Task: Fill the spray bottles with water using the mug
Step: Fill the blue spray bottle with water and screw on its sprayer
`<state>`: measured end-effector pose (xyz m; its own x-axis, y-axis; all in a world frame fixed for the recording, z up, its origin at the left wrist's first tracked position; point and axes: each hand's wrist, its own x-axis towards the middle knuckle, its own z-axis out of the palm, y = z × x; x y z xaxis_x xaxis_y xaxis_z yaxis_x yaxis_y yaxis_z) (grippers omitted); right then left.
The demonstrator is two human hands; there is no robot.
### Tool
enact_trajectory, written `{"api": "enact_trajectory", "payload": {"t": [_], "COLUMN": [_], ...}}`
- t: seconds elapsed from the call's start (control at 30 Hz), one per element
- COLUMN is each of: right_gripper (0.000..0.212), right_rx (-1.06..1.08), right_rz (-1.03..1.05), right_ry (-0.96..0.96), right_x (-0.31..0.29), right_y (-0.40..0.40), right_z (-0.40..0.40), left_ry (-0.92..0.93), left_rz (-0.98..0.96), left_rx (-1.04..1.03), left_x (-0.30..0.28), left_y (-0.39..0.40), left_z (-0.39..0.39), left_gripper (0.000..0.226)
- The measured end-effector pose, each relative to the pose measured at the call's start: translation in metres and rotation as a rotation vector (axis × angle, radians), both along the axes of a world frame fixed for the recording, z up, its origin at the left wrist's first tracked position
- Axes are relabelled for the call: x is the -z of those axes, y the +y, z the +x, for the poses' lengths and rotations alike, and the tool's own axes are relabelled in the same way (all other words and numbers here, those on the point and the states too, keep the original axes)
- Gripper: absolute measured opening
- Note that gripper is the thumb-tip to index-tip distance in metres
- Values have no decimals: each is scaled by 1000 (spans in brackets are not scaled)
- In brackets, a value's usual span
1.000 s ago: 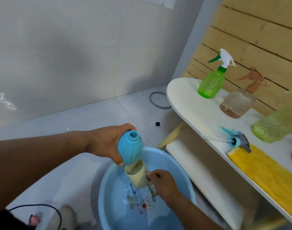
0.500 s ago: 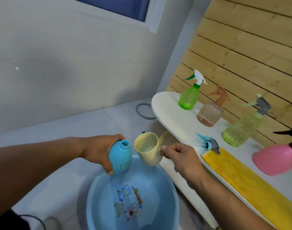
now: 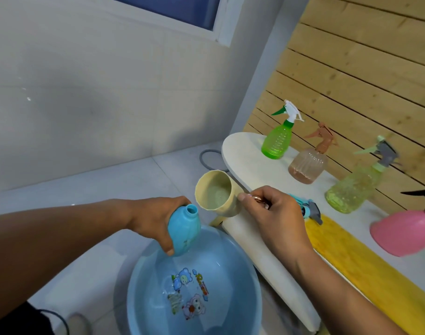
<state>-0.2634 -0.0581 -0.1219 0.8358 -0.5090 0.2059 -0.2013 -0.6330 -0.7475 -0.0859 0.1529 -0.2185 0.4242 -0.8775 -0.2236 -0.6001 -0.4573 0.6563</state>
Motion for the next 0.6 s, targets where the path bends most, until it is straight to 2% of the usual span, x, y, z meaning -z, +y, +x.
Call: {"api": "enact_trajectory", "payload": {"t": [0.3,0.6], "right_gripper": [19,15], "right_rx": [-52,-79], "right_rz": [-276,-405], "right_ry": [-51,-96], "right_x": [-8,-9], "right_y": [9,13], "right_z": [-4,-6], "left_ry": [21,20], "left_rz": [-13,-21], "left_rx": [7,-9], "left_x": [-4,-8], "left_y": [-4,-4], "left_z": [-4,-4], "left_gripper": [93,96]}}
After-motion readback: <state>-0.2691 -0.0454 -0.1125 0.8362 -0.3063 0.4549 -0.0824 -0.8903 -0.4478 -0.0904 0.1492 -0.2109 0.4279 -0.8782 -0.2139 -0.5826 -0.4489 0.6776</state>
